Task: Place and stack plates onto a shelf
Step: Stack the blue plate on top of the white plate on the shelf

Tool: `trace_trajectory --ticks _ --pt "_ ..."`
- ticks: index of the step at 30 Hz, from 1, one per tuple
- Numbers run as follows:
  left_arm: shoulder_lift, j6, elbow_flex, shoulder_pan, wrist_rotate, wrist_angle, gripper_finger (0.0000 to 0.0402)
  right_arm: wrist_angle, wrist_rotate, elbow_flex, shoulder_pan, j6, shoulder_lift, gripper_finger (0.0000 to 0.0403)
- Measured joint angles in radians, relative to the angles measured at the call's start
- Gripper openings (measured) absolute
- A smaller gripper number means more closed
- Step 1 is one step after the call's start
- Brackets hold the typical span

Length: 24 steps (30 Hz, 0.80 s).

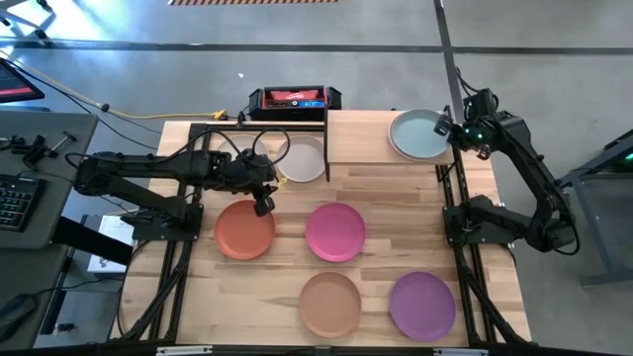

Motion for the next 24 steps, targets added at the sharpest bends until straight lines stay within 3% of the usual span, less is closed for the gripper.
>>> trace_trajectory --ticks 24 --pt "0.000 -0.017 0.000 0.000 0.000 0.000 0.0117 -0.001 -0.027 0.000 0.000 -0.006 0.000 0.0001"
